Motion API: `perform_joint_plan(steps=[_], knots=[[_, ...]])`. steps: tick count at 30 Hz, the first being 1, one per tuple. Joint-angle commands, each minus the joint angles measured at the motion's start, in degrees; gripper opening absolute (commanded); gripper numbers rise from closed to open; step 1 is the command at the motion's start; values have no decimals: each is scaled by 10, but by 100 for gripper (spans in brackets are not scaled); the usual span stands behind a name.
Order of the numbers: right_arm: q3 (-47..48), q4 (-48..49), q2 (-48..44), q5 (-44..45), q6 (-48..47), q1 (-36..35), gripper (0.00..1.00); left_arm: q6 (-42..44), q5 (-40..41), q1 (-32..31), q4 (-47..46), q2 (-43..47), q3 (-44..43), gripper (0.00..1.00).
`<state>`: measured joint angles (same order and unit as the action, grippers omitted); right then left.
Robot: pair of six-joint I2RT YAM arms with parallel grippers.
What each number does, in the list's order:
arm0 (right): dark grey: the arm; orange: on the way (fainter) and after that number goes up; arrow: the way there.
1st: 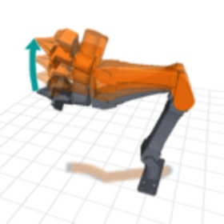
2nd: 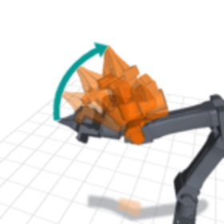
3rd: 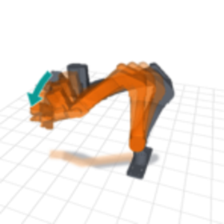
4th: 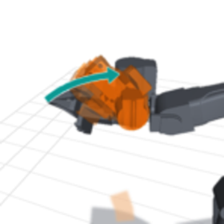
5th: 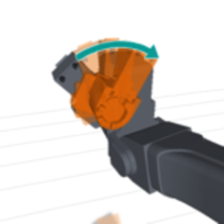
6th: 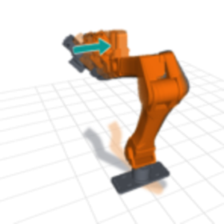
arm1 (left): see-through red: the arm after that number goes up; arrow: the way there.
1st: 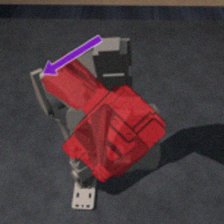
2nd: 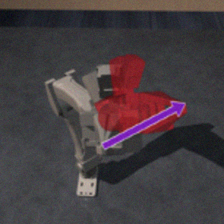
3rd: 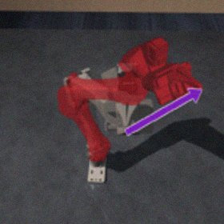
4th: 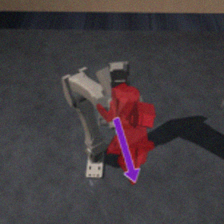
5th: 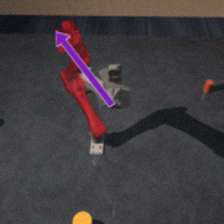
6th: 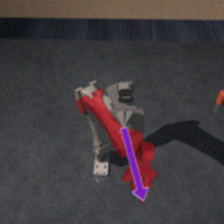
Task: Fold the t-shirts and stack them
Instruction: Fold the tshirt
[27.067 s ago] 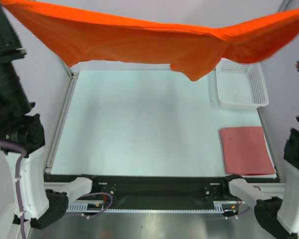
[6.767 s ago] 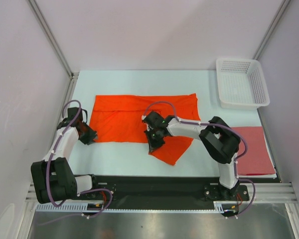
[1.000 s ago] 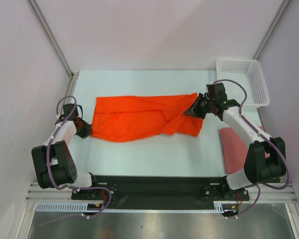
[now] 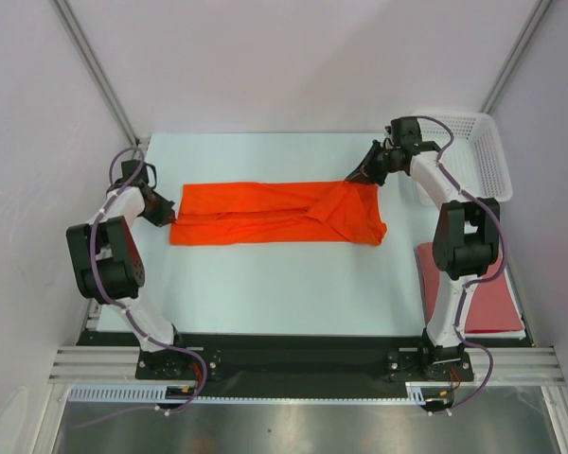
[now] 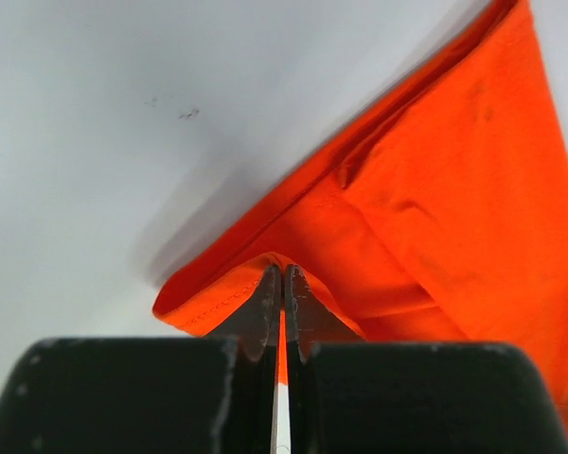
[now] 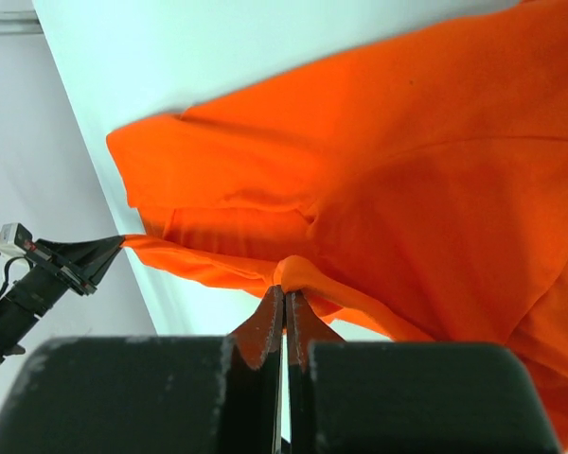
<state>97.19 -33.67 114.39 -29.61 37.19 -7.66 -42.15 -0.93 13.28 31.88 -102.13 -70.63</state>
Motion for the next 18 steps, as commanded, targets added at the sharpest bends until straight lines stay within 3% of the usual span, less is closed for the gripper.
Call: perform_joint_plan(steps=[1,18], knots=[[44,-10,21,-17,-13,7,0,-21,-9,-10,1,-18,-42,1],[181,-61,119,-44,-20,19,0,-49,4,-13,1,-68,-92,0]])
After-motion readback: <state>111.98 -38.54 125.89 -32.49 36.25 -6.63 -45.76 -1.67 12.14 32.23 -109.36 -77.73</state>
